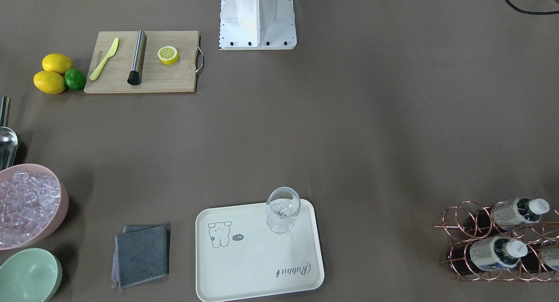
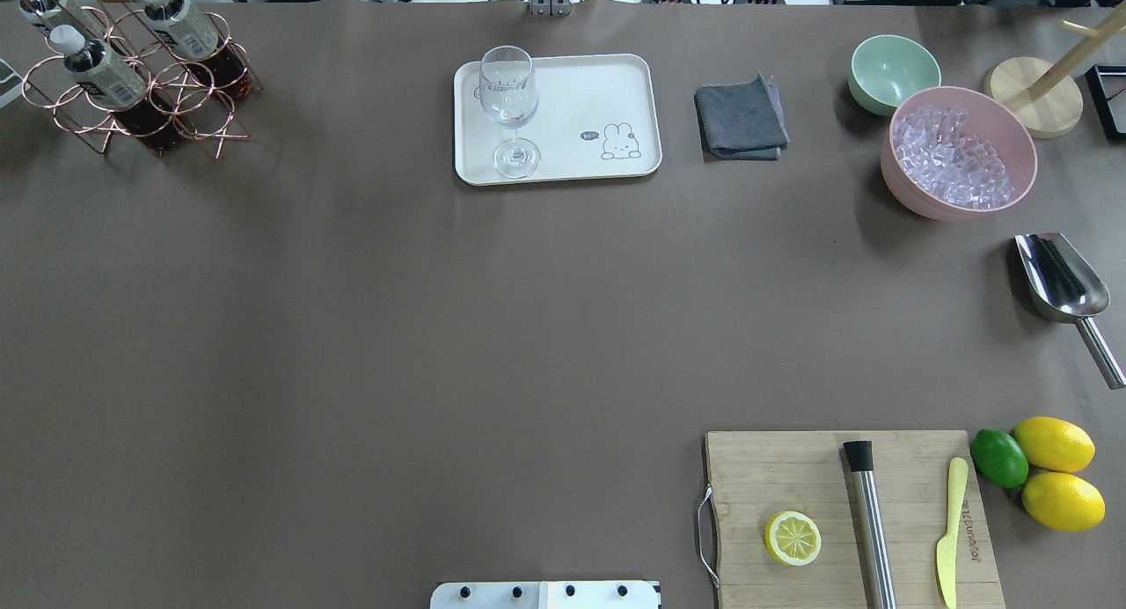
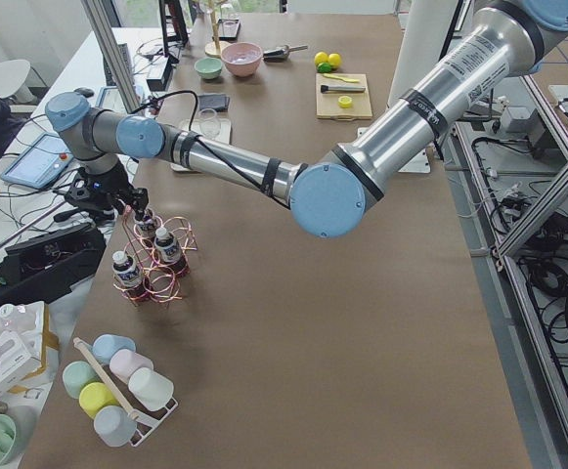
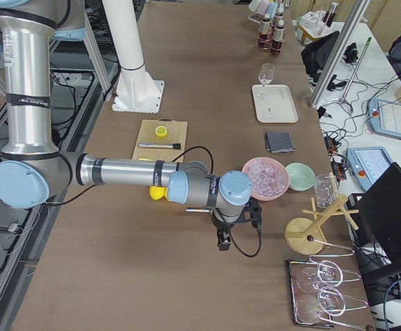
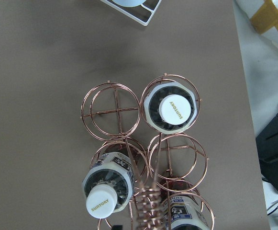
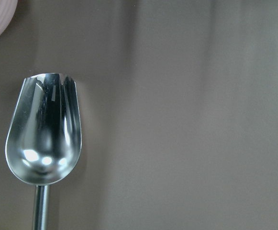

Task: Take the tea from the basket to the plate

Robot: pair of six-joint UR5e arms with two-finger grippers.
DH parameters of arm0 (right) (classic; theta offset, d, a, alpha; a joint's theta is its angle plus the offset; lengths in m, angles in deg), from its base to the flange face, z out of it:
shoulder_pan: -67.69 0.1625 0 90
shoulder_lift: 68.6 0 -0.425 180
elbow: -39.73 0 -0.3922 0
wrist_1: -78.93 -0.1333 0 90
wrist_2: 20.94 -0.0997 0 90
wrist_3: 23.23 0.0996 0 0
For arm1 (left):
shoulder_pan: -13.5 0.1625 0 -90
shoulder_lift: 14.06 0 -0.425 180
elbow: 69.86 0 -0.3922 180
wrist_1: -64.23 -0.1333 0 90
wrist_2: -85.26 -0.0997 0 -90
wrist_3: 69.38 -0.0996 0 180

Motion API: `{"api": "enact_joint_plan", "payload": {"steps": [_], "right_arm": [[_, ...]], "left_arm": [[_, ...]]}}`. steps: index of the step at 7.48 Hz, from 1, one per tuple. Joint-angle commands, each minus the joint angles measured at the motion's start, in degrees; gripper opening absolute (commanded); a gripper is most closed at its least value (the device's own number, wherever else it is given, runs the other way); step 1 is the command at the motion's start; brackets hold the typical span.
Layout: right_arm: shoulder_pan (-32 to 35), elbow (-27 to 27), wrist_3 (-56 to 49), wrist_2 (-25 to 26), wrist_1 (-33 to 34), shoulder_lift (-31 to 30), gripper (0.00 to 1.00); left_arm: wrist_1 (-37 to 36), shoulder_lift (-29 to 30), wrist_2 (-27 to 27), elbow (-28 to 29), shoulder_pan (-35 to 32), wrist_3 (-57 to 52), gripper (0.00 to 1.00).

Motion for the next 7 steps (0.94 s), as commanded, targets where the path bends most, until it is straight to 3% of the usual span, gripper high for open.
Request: {"api": "enact_joint_plan", "payload": {"steps": [1, 2, 5, 7], "right_arm": [[0.0, 0.33, 0.0, 0.2, 0.0, -0.04, 1.0], [0.0, 0.24, 0.0, 0.2, 0.0, -0.04, 1.0], [0.0, 0.5, 0.08, 0.2, 0.09, 0.04, 1.0], [0.0, 0.5, 0.17, 0.11, 0.0, 0.04, 1.0]], "left_arm": [[-0.05, 0.01, 0.02, -0.34, -0.03, -0.18, 0.3], [-0.05, -0.08, 0.02, -0.6, -0.03, -0.27, 0.0], [-2.31, 0.01, 0.02, -2.44, -1.34, -3.06, 0.0], [-10.9, 0.01, 1.42, -8.04, -3.71, -7.81, 0.0]]}}
